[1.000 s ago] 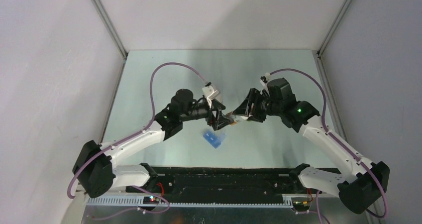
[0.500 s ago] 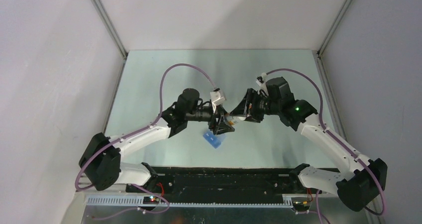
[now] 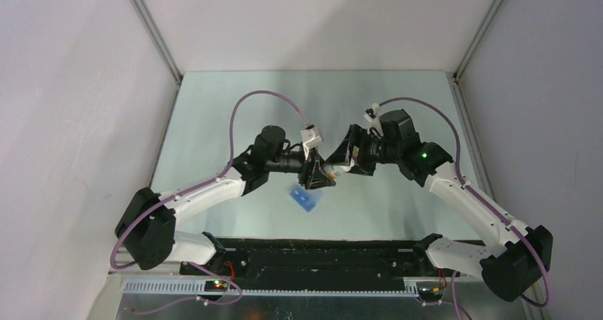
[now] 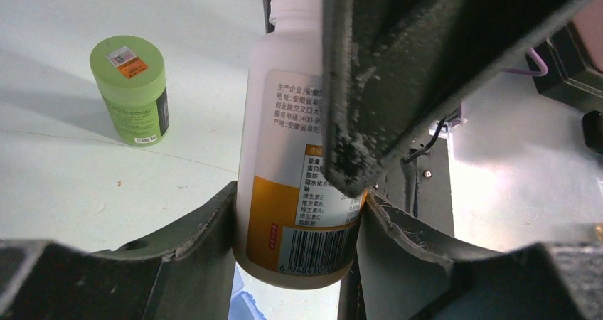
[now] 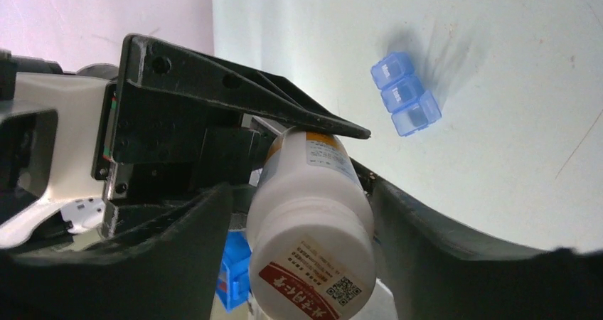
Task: Sort the pills into containers
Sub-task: Open the lid of the pill bottle.
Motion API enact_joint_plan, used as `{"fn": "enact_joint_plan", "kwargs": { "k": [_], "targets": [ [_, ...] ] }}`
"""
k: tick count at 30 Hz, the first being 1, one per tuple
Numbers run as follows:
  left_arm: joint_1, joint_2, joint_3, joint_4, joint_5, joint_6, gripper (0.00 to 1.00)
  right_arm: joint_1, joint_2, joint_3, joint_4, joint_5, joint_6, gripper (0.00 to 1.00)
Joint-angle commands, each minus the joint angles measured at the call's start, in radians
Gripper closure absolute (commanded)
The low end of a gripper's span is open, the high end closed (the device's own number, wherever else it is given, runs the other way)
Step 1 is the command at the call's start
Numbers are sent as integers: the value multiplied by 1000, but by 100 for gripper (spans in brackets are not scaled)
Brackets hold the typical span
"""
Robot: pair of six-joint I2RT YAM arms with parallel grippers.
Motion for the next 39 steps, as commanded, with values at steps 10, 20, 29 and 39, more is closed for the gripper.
{"fn": "enact_joint_plan", "kwargs": {
  "k": [10, 20, 29, 39],
  "targets": [
    [53, -42, 66, 120, 215, -243, 100, -102, -179, -101, 362, -171, -166, 1],
    [53, -81, 123, 144, 251, -402, 100, -99, -228, -101, 489, -183, -203, 18],
    [53, -79, 114, 148, 237, -366, 100, -98, -208, -101, 673, -237, -51, 52],
    [54, -109, 105, 145, 194, -308, 100, -100, -176, -101, 710, -303, 67, 70]
  ]
}}
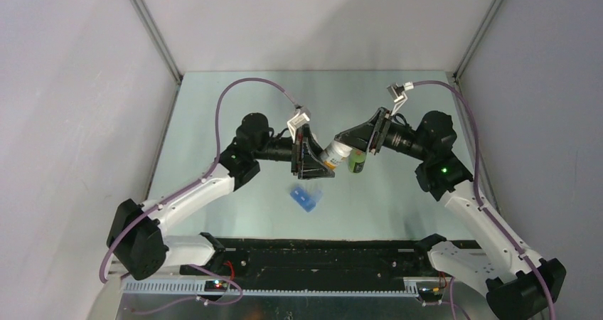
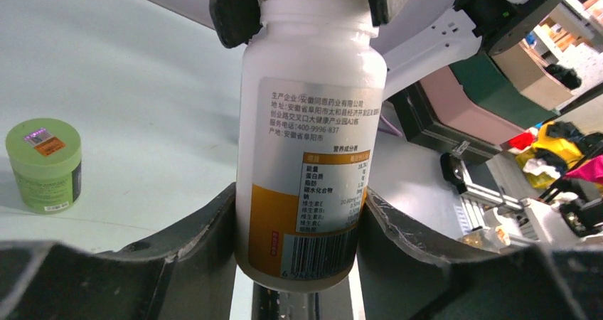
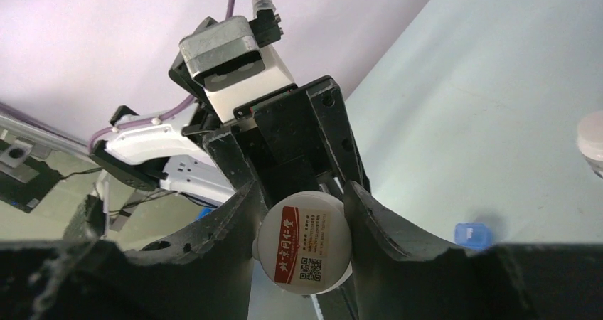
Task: Sort the pills into containers
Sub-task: Open the lid of the pill bottle.
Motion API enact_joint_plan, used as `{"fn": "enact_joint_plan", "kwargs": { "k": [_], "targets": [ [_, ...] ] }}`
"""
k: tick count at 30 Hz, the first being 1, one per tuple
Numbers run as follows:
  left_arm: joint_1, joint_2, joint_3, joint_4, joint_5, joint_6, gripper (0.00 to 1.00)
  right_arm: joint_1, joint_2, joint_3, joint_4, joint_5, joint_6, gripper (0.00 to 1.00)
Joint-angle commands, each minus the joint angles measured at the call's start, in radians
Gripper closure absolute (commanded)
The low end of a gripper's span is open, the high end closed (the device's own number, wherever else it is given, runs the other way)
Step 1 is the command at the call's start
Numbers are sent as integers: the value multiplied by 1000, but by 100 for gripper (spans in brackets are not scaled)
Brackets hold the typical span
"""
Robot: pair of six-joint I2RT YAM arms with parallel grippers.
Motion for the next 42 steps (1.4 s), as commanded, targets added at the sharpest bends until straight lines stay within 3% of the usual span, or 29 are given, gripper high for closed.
{"fn": "enact_joint_plan", "kwargs": {
  "k": [1, 8, 13, 22, 30, 32, 39, 42],
  "targets": [
    [1, -36, 14, 35, -22, 64, 100, 3, 9, 2, 99, -87, 115, 71],
    [0, -65, -10, 61, -68, 90, 100, 2, 33, 2, 194, -137, 270, 72],
    [0, -108, -26, 33, -76, 157, 100, -38, 67, 2, 152, -158, 358, 65],
    [0, -199, -40, -37, -43, 282, 100, -65, 108, 2, 32, -116, 335, 43],
    [0, -207, -56, -32, -88, 277, 100, -68, 124, 2, 31, -98, 327, 39],
    [1, -206, -57, -20, -106, 266, 100, -68, 123, 2, 34, -99, 320, 36],
    [4, -201, -55, -11, -177, 247, 100, -69, 73, 1, 4, -57, 256, 9],
    [7, -200, -55, -3, -182, 241, 100, -70, 49, -20, 47, -57, 261, 5]
  ]
}}
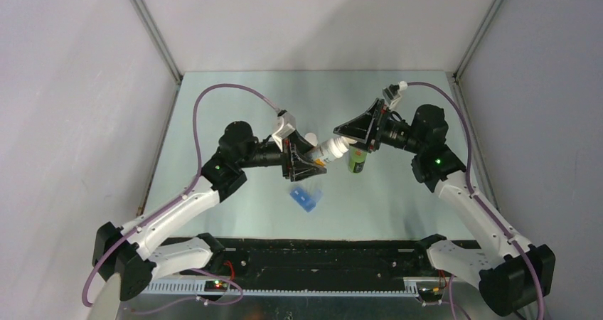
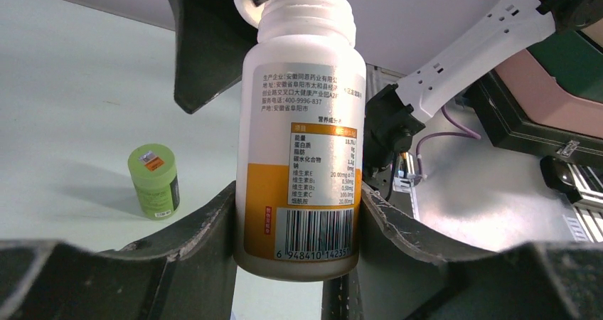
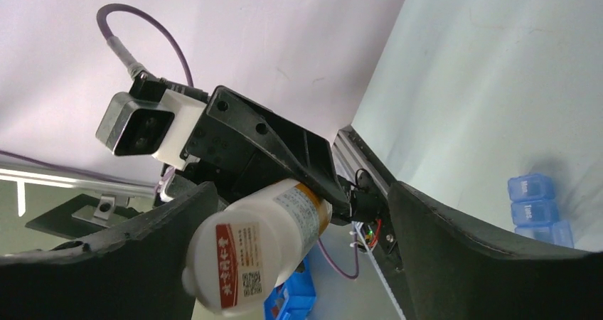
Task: Sort the pills into containers
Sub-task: Open the lid of the pill bottle.
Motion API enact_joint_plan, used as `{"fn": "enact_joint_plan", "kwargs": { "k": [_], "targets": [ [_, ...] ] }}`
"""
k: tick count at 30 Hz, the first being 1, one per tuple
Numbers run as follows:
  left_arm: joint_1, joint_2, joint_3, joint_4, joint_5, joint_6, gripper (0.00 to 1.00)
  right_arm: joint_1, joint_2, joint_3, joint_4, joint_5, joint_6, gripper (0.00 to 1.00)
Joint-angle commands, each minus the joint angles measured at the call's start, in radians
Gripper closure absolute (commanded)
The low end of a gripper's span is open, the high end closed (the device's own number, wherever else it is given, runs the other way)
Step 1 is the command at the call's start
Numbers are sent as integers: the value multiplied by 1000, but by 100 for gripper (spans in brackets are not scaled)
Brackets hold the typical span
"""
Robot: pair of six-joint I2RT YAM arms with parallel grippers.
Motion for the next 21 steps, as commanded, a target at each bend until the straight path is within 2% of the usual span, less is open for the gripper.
{"fn": "enact_joint_plan", "kwargs": {
  "k": [1, 6, 13, 18, 20, 21],
  "targets": [
    [4, -23, 1, 69, -33, -10, 100, -1, -57, -25, 73, 12, -23, 5],
    [3, -20, 0, 76, -29, -19, 100, 10, -71, -35, 136, -34, -42, 3],
    [4, -15, 3, 82, -28, -40, 100, 61, -81, -35, 96, 2, -170, 6],
    [4, -10, 7, 69, -49, -43, 99, 101, -60, -25, 79, 22, -226, 21],
    [4, -3, 12, 52, -53, -39, 95, 117, -53, -16, 68, 43, -252, 30],
    [3, 3, 15, 34, -57, -37, 88, 121, -50, -12, 63, 57, -257, 33]
  ]
}}
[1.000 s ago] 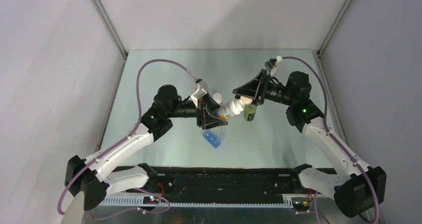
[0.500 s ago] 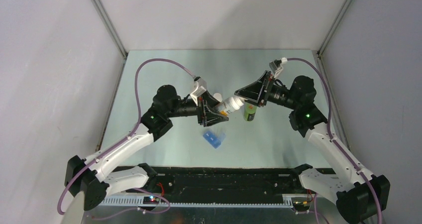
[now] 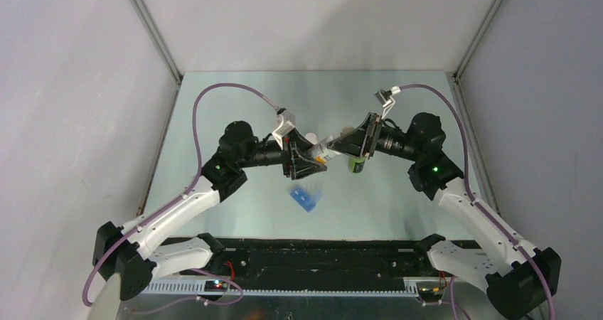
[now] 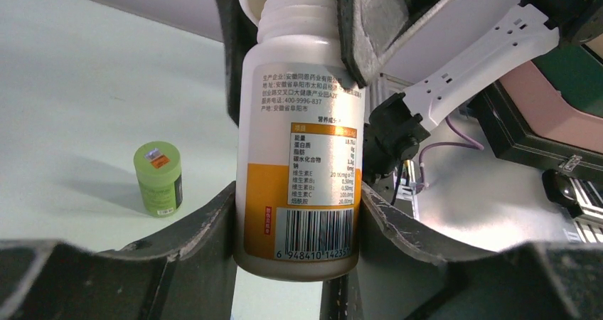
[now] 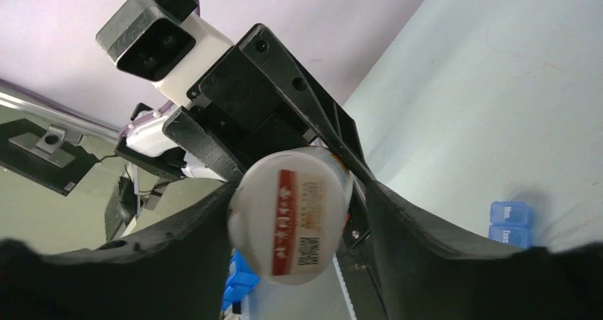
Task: Sort the pills into containers
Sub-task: Open the lid of the pill bottle.
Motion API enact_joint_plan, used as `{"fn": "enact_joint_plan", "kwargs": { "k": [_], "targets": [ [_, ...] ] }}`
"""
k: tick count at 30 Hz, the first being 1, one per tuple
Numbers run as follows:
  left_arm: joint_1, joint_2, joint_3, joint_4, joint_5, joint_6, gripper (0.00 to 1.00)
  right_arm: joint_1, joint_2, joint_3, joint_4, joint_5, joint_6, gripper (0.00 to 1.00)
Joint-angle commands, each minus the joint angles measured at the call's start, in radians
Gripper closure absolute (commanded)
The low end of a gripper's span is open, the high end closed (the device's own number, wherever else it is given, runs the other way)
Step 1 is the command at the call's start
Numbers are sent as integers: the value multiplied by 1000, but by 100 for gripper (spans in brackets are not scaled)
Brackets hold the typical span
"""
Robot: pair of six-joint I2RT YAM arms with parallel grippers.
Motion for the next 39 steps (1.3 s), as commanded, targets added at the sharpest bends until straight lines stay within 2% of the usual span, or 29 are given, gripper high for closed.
{"fn": "enact_joint_plan", "kwargs": {
  "k": [1, 2, 3, 4, 5, 6, 7, 10, 12, 17, 23, 26, 29, 34, 39],
  "targets": [
    [4, 3, 22, 6, -31, 0, 83, 32, 11, 29, -5, 52, -91, 40],
    [4, 9, 26, -21, -43, 2, 71, 35, 15, 32, -5, 53, -94, 44],
    [4, 13, 36, -36, -46, 7, 64, 41, 19, 37, -1, 52, -102, 55],
    [4, 19, 42, -62, -57, 11, 50, 48, 27, 40, -1, 44, -106, 59],
    [4, 21, 53, -85, -62, 15, 45, 51, 30, 49, -8, 41, -123, 64],
    [3, 24, 58, -93, -77, 18, 36, 61, 36, 54, -14, 38, -135, 66],
    [3, 24, 66, -106, -88, 27, 32, 65, 39, 63, -32, 38, -163, 69],
    [4, 25, 79, -129, -127, 49, 4, 91, 48, 81, -88, 49, -231, 71],
    [4, 25, 87, -145, -118, 61, 1, 99, 46, 84, -105, 49, -269, 72],
    [3, 17, 82, -175, -85, 80, 1, 101, 28, 83, -103, 29, -298, 71],
    [6, 10, 50, -131, -37, 46, 1, 103, 25, 98, -124, 11, -344, 70],
    [5, 13, 42, -128, -18, 46, 10, 103, 28, 112, -141, 7, -363, 70],
    [6, 26, 48, -131, 9, 45, 25, 102, 35, 124, -145, 0, -369, 70],
    [5, 55, 74, -166, 76, 50, 33, 106, 57, 136, -143, -30, -387, 70],
    [7, 74, 87, -203, 78, 59, 48, 120, 72, 155, -178, -66, -435, 67]
  ]
}}
